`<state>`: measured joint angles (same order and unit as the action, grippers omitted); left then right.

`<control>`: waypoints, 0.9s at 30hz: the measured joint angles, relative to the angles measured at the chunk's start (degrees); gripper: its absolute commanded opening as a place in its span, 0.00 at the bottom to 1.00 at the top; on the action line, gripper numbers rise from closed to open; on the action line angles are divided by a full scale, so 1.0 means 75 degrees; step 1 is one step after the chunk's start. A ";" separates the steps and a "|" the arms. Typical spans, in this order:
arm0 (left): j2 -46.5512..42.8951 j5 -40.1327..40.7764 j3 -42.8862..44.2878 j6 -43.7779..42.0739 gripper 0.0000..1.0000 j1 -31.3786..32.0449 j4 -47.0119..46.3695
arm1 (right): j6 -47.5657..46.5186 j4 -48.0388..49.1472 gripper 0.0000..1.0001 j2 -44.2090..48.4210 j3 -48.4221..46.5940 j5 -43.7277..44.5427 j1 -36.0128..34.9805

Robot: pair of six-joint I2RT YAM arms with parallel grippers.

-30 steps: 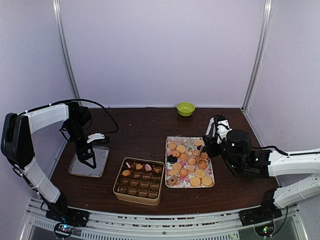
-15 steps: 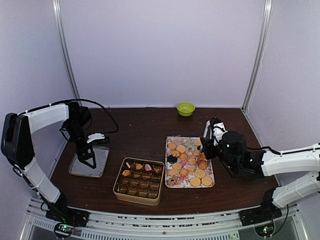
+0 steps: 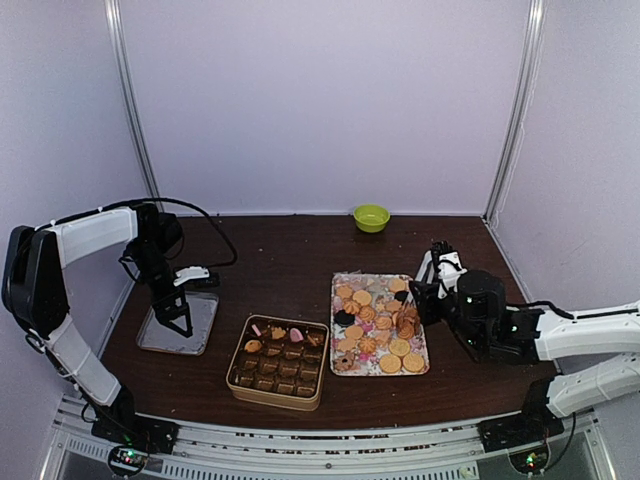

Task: Pack the cookies
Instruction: Pick up the fake cookies from the plate, then place the fake cookies in the empty pocket of the box.

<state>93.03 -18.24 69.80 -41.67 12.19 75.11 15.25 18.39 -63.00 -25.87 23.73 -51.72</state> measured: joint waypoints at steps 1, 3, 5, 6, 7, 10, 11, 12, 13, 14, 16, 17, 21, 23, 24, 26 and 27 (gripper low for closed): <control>0.0000 0.0003 0.0000 0.0003 0.97 0.0000 0.0003 | -0.0003 -0.0020 0.25 0.0009 -0.0003 -0.0015 0.0000; 0.0000 0.0000 0.0003 0.0000 0.97 0.0000 0.0003 | -0.0038 -0.0114 0.25 0.0052 -0.0032 -0.0050 0.0000; 0.0000 0.0000 0.0017 0.0003 0.97 0.0000 0.0006 | -0.0102 -0.0297 0.24 0.0119 -0.0125 -0.0073 -0.0009; 0.0000 0.0000 0.0026 0.0003 0.97 0.0000 0.0009 | -0.0157 -0.0370 0.24 0.0163 -0.0210 -0.0087 -0.0032; 0.0000 0.0000 0.0032 0.0003 0.97 0.0000 0.0009 | -0.0207 -0.0449 0.25 0.0210 -0.0300 -0.0093 -0.0052; 0.0000 0.0003 0.0038 0.0003 0.97 0.0000 0.0009 | -0.0393 -0.0638 0.25 0.0399 -0.0699 -0.0096 -0.0187; 0.0000 0.0003 0.0038 0.0000 0.97 0.0000 0.0009 | -0.0458 -0.0664 0.24 0.0458 -0.0845 -0.0096 -0.0271; 0.0000 0.0003 0.0038 0.0000 0.97 0.0000 0.0009 | -0.0527 -0.0688 0.24 0.0498 -0.1026 -0.0093 -0.0382; 0.0000 0.0003 0.0038 0.0003 0.97 0.0000 0.0009 | -0.0592 -0.0694 0.25 0.0507 -0.1151 -0.0099 -0.0460; 0.0000 0.0006 0.0038 0.0000 0.97 0.0000 0.0009 | -0.0659 -0.0708 0.25 0.0501 -0.1338 -0.0090 -0.0597; 0.0000 0.0006 0.0038 0.0000 0.97 0.0000 0.0009 | -0.0769 -0.0708 0.25 0.0446 -0.1626 -0.0093 -0.0848; 0.0000 0.0006 0.0038 0.0000 0.97 0.0000 0.0012 | -0.0813 -0.0699 0.25 0.0347 -0.1830 -0.0099 -0.1032; 0.0000 0.0017 0.0038 0.0000 0.97 0.0003 0.0012 | -0.0968 -0.0586 0.25 -0.0411 -0.2582 -0.0195 -0.1687; 0.0000 0.0029 0.0038 0.0000 0.98 0.0000 0.0009 | -0.1043 -0.0487 0.25 -0.0970 -0.3022 -0.0338 -0.1958; 0.0000 0.0032 0.0038 0.0003 0.98 0.0000 0.0012 | -0.1075 -0.0452 0.25 -0.1300 -0.3284 -0.0425 -0.2095; -0.0003 0.0032 0.0038 0.0006 0.98 0.0000 0.0009 | -0.1189 -0.0382 0.25 -0.2022 -0.3873 -0.0647 -0.2323; -0.0003 0.0035 0.0038 0.0006 0.98 0.0000 0.0009 | -0.1241 -0.0344 0.25 -0.2387 -0.4167 -0.0787 -0.2416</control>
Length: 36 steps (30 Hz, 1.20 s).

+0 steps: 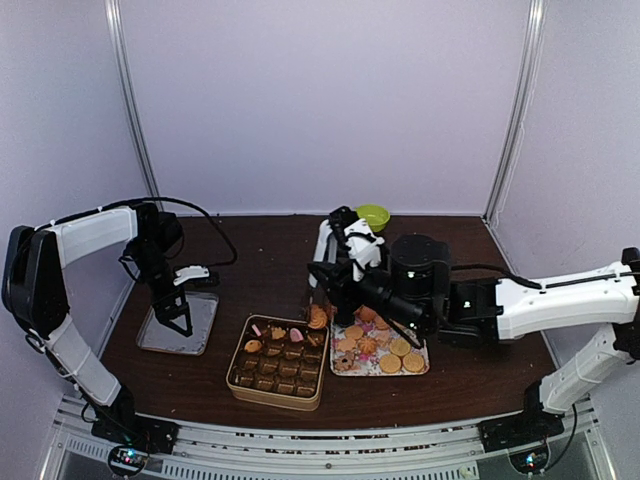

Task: Pack the cookies
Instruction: Place the fake cookies in the empty pocket of the box.

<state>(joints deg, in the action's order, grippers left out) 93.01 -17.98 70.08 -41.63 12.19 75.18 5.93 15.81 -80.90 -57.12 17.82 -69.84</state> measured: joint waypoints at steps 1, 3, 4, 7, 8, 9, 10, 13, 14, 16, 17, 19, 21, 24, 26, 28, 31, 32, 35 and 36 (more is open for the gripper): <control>0.0000 0.0006 0.0000 0.0000 0.98 0.0000 0.0000 | -0.0032 0.0052 0.25 -0.0265 -0.0204 -0.0093 -0.0064; 0.0000 0.0023 0.0000 0.0000 0.98 0.0000 0.0000 | -0.0087 0.0111 0.25 -0.0822 -0.0676 -0.0402 -0.0192; 0.0000 0.0029 0.0000 0.0000 0.98 0.0000 0.0000 | -0.0099 0.0146 0.25 -0.1046 -0.0874 -0.0545 -0.0242; 0.0000 0.0038 0.0000 0.0000 0.97 0.0000 0.0003 | -0.0172 0.0207 0.25 -0.1784 -0.1591 -0.1020 -0.0332; 0.0000 0.0041 0.0000 0.0000 0.98 0.0000 0.0003 | -0.0181 0.0210 0.25 -0.1970 -0.1763 -0.1151 -0.0347; 0.0000 0.0041 0.0000 0.0000 0.98 0.0000 0.0006 | -0.0192 0.0210 0.25 -0.2104 -0.1880 -0.1244 -0.0361; 0.0000 0.0044 0.0000 0.0000 0.98 0.0000 0.0009 | -0.0201 0.0210 0.25 -0.2267 -0.2020 -0.1393 -0.0376; 0.0000 0.0044 0.0000 0.0000 0.98 0.0000 0.0012 | -0.0207 0.0216 0.26 -0.2600 -0.2215 -0.1658 -0.0402; 0.0000 0.0041 0.0000 0.0000 0.98 0.0000 0.0012 | -0.0207 0.0219 0.26 -0.2681 -0.2224 -0.1722 -0.0405; 0.0000 0.0041 0.0000 0.0000 0.98 0.0000 0.0015 | -0.0216 0.0216 0.26 -0.2806 -0.2224 -0.1766 -0.0405; 0.0000 0.0038 0.0000 0.0000 0.98 0.0000 0.0015 | -0.0227 0.0213 0.26 -0.2879 -0.2229 -0.1781 -0.0405; 0.0000 0.0038 0.0000 0.0000 0.98 0.0000 0.0015 | -0.0233 0.0219 0.26 -0.2990 -0.2235 -0.1778 -0.0405; 0.0000 0.0035 0.0000 0.0000 0.98 0.0000 0.0017 | -0.0233 0.0219 0.26 -0.3083 -0.2235 -0.1775 -0.0405; 0.0000 0.0035 0.0000 0.0000 0.98 0.0000 0.0017 | -0.0233 0.0213 0.26 -0.3150 -0.2235 -0.1769 -0.0367; 0.0000 0.0032 -0.0003 0.0000 0.98 0.0000 0.0017 | -0.0230 0.0248 0.27 -0.3150 -0.2235 -0.1769 -0.0338; 0.0000 0.0032 -0.0003 0.0000 0.98 0.0000 0.0015 | -0.0230 0.0289 0.31 -0.3150 -0.2235 -0.1751 -0.0294; 0.0000 0.0032 -0.0006 0.0000 0.98 0.0000 0.0012 | -0.0227 0.0300 0.35 -0.3156 -0.2235 -0.1734 -0.0230; -0.0003 0.0032 -0.0012 0.0000 0.98 0.0000 0.0012 | -0.0219 0.0312 0.36 -0.3159 -0.2235 -0.1725 -0.0221; -0.0006 0.0032 -0.0017 0.0000 0.98 0.0000 0.0012 | -0.0201 0.0329 0.39 -0.3185 -0.2235 -0.1714 -0.0192; -0.0009 0.0032 -0.0017 0.0000 0.97 0.0000 0.0012 | -0.0198 0.0329 0.40 -0.3191 -0.2235 -0.1714 -0.0187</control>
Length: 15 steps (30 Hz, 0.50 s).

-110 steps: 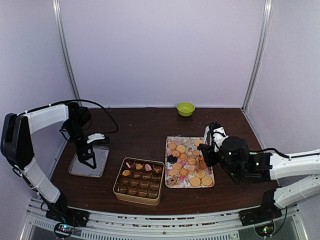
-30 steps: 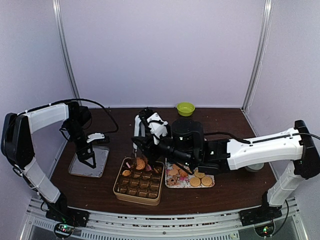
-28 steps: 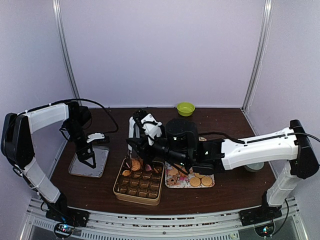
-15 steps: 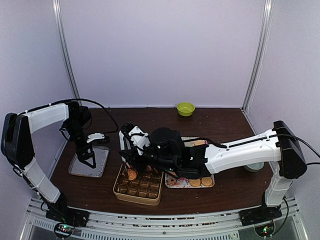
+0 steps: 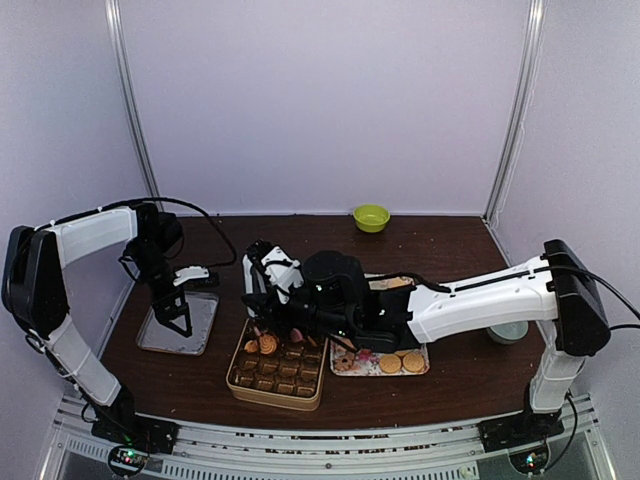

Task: Pack the cookies
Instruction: Place the fake cookies in the empty pocket of the box.

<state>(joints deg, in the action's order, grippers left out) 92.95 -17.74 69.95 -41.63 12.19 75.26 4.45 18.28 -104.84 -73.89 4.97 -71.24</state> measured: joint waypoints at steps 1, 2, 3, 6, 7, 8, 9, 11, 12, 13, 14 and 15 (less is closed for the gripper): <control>-0.0003 0.0000 0.0000 0.0000 0.98 0.0000 0.0000 | 0.0003 0.0000 0.41 -0.0003 0.0000 0.0006 0.0000; -0.0006 0.0000 0.0000 0.0000 0.98 0.0000 0.0000 | 0.0003 0.0003 0.41 -0.0006 0.0000 0.0015 0.0003; -0.0006 0.0000 0.0000 0.0000 0.98 0.0000 0.0000 | 0.0009 0.0020 0.41 -0.0003 0.0000 0.0026 0.0003; -0.0006 0.0000 -0.0003 0.0000 0.98 0.0000 0.0000 | 0.0006 0.0064 0.42 -0.0003 0.0000 0.0079 0.0003; -0.0006 0.0000 -0.0003 0.0000 0.97 0.0000 0.0000 | 0.0006 0.0082 0.42 -0.0003 0.0000 0.0102 0.0006; -0.0006 0.0000 -0.0003 0.0000 0.98 0.0000 0.0000 | 0.0006 0.0087 0.42 -0.0003 0.0000 0.0122 0.0006; -0.0006 0.0000 -0.0003 0.0000 0.98 0.0000 0.0000 | 0.0003 0.0096 0.42 -0.0003 0.0003 0.0137 0.0003; -0.0006 0.0000 -0.0003 0.0000 0.98 0.0000 0.0000 | 0.0003 0.0114 0.41 0.0000 0.0003 0.0169 0.0012; -0.0006 0.0000 -0.0003 0.0000 0.98 0.0000 0.0000 | 0.0003 0.0114 0.40 0.0003 0.0003 0.0175 0.0017; -0.0006 0.0000 -0.0003 0.0000 0.98 0.0000 0.0000 | 0.0003 0.0117 0.39 0.0006 0.0006 0.0181 0.0032; -0.0006 0.0000 -0.0003 0.0000 0.98 0.0000 0.0000 | 0.0000 0.0119 0.39 0.0009 0.0012 0.0189 0.0041; -0.0006 0.0000 -0.0003 0.0000 0.98 0.0000 0.0000 | 0.0003 0.0128 0.38 0.0012 0.0020 0.0195 0.0044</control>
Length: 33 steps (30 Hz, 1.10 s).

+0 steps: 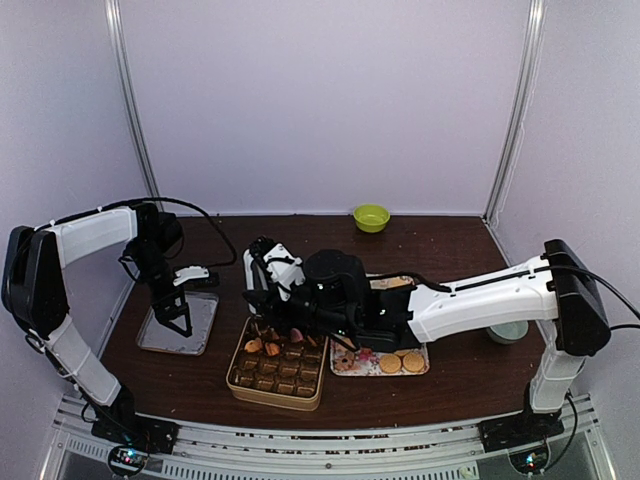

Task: Pack the cookies
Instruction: Place the fake cookies in the empty pocket of the box, then pick up the fake cookies from the plate.

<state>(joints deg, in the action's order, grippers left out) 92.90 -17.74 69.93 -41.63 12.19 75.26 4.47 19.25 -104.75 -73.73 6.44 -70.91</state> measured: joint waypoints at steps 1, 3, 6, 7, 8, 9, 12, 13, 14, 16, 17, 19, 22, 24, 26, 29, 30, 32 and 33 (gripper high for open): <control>0.0000 0.0000 0.0000 0.0000 0.98 0.0000 0.0000 | 0.0003 0.0012 0.37 0.0000 0.0012 0.0003 0.0006; 0.0000 0.0000 0.0000 0.0000 0.98 0.0000 0.0000 | 0.0006 0.0017 0.36 0.0003 0.0023 0.0006 0.0006; 0.0000 0.0000 0.0000 0.0000 0.98 0.0000 0.0000 | 0.0023 0.0038 0.35 0.0009 0.0032 0.0038 0.0012; 0.0000 0.0000 0.0000 0.0000 0.98 0.0000 0.0000 | 0.0026 0.0052 0.35 0.0026 0.0055 0.0076 0.0020; 0.0000 0.0000 0.0000 0.0000 0.98 0.0000 0.0000 | 0.0029 0.0073 0.34 0.0058 0.0114 0.0117 0.0020; 0.0000 0.0000 0.0000 0.0000 0.98 0.0000 0.0000 | 0.0032 0.0090 0.34 0.0128 0.0207 0.0178 0.0026; 0.0000 -0.0012 0.0000 0.0000 0.97 0.0000 0.0000 | 0.0050 0.0152 0.34 0.0449 0.0647 0.0367 0.0082; 0.0000 -0.0023 0.0000 0.0000 0.97 0.0000 0.0000 | 0.0058 0.0184 0.35 0.0647 0.0901 0.0458 0.0122; 0.0000 -0.0035 0.0000 0.0000 0.97 0.0000 0.0000 | 0.0073 0.0210 0.35 0.0860 0.1148 0.0568 0.0166; 0.0000 -0.0055 0.0000 0.0000 0.97 0.0000 -0.0003 | 0.0143 0.0265 0.35 0.1335 0.1693 0.0787 0.0271; 0.0000 -0.0058 0.0000 0.0000 0.97 0.0000 -0.0003 | 0.0184 0.0274 0.36 0.1594 0.1967 0.0924 0.0338; 0.0000 -0.0067 0.0000 0.0000 0.97 0.0000 -0.0003 | 0.0242 0.0294 0.37 0.2133 0.2509 0.1230 0.0458; 0.0000 -0.0085 0.0000 -0.0003 0.97 0.0000 -0.0003 | 0.0370 0.0248 0.40 0.2766 0.3136 0.1737 0.0609; 0.0000 -0.0093 0.0000 0.0000 0.97 0.0000 -0.0003 | 0.0466 0.0236 0.42 0.3037 0.3465 0.2011 0.0659; 0.0000 -0.0096 0.0000 0.0000 0.97 0.0000 -0.0003 | 0.0571 0.0239 0.42 0.3258 0.3858 0.2224 0.0667; 0.0000 -0.0096 0.0000 0.0000 0.97 0.0000 -0.0006 | 0.0790 0.0152 0.43 0.3404 0.4357 0.2442 0.0673; 0.0000 -0.0096 0.0000 0.0000 0.97 0.0000 -0.0003 | 0.0842 0.0128 0.43 0.3418 0.4462 0.2486 0.0676; 0.0000 -0.0099 0.0000 0.0000 0.97 0.0000 -0.0006 | 0.0898 0.0079 0.43 0.3430 0.4616 0.2579 0.0694; 0.0000 -0.0099 0.0000 0.0000 0.97 0.0000 -0.0006 | 0.0921 0.0070 0.43 0.3430 0.4642 0.2600 0.0708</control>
<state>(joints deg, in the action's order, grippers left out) 92.90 -18.48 69.93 -41.63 12.19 75.22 11.38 19.77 -79.02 -38.92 25.93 -65.60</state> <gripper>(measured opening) 0.973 0.433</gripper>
